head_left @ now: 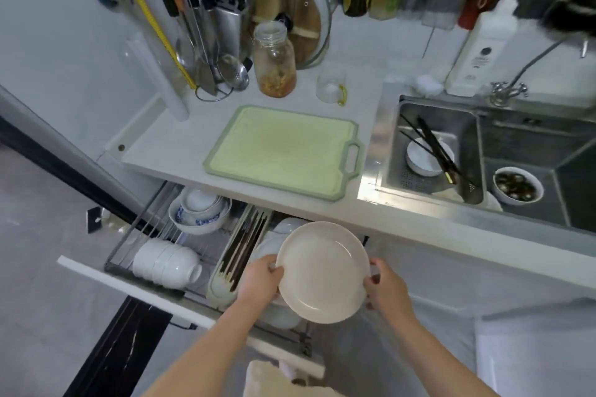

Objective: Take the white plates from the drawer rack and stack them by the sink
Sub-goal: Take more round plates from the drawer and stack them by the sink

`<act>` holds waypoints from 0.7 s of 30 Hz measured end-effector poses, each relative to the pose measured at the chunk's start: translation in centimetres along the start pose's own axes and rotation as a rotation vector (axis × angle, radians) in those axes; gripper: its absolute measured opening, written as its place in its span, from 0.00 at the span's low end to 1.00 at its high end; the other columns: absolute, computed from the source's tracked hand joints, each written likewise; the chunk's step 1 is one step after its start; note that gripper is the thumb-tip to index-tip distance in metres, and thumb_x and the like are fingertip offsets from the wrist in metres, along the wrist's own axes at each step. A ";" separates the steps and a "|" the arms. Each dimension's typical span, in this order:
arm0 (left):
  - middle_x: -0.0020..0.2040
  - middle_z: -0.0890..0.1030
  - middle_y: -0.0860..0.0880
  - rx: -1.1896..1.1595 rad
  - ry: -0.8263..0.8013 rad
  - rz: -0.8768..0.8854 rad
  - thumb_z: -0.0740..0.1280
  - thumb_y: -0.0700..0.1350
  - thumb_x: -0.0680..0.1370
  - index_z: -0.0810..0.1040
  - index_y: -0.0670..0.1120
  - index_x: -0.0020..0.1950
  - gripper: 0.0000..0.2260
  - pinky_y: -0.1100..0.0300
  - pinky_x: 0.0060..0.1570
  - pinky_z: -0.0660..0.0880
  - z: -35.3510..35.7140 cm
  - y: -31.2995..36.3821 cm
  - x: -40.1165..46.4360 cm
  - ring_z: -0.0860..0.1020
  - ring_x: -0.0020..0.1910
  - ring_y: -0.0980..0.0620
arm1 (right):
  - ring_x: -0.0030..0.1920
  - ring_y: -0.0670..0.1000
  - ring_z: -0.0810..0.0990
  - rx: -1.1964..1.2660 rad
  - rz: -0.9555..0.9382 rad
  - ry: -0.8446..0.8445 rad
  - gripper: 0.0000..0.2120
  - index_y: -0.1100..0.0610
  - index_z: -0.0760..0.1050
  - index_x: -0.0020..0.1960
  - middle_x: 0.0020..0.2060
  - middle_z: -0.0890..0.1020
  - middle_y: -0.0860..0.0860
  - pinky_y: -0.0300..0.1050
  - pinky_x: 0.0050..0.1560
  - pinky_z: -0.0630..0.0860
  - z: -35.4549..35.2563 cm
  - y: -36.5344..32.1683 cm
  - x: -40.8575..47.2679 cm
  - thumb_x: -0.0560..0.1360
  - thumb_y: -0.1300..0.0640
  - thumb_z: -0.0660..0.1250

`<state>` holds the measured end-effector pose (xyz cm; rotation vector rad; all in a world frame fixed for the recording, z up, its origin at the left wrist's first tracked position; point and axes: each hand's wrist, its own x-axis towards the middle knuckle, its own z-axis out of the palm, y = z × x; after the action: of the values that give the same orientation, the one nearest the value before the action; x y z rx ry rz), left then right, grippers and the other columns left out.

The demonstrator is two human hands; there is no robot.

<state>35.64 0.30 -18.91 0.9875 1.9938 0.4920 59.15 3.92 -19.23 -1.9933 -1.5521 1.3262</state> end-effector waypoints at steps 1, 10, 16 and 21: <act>0.38 0.82 0.50 -0.012 0.000 0.013 0.63 0.43 0.77 0.76 0.49 0.61 0.13 0.58 0.34 0.82 0.5 1.0 -0.7 0.83 0.36 0.51 | 0.43 0.57 0.81 0.039 0.005 0.019 0.16 0.53 0.73 0.60 0.41 0.81 0.54 0.60 0.48 0.80 -1.2 0.5 -0.5 0.74 0.63 0.62; 0.37 0.81 0.39 -0.130 -0.039 0.205 0.62 0.40 0.74 0.81 0.45 0.49 0.09 0.42 0.42 0.81 7.5 11.1 -5.5 0.79 0.35 0.42 | 0.36 0.54 0.80 0.325 0.030 0.270 0.13 0.58 0.76 0.55 0.37 0.80 0.50 0.57 0.43 0.83 -12.8 5.0 -4.1 0.73 0.65 0.62; 0.35 0.79 0.44 -0.179 -0.078 0.340 0.61 0.41 0.75 0.81 0.47 0.48 0.09 0.43 0.38 0.81 12.5 18.5 -7.6 0.78 0.31 0.43 | 0.42 0.65 0.81 0.308 0.033 0.463 0.10 0.70 0.78 0.46 0.41 0.82 0.65 0.63 0.43 0.81 -20.6 6.7 -5.1 0.74 0.63 0.62; 0.38 0.81 0.44 -0.172 -0.189 0.391 0.61 0.42 0.76 0.79 0.51 0.49 0.09 0.48 0.36 0.81 16.6 24.6 -8.3 0.79 0.33 0.44 | 0.33 0.53 0.77 0.383 0.082 0.588 0.09 0.68 0.78 0.44 0.38 0.82 0.61 0.46 0.31 0.82 -26.6 8.8 -5.6 0.74 0.64 0.62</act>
<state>63.42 8.55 -8.49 1.2698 1.5655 0.7397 85.57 3.52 -8.40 -1.9614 -0.8843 0.8574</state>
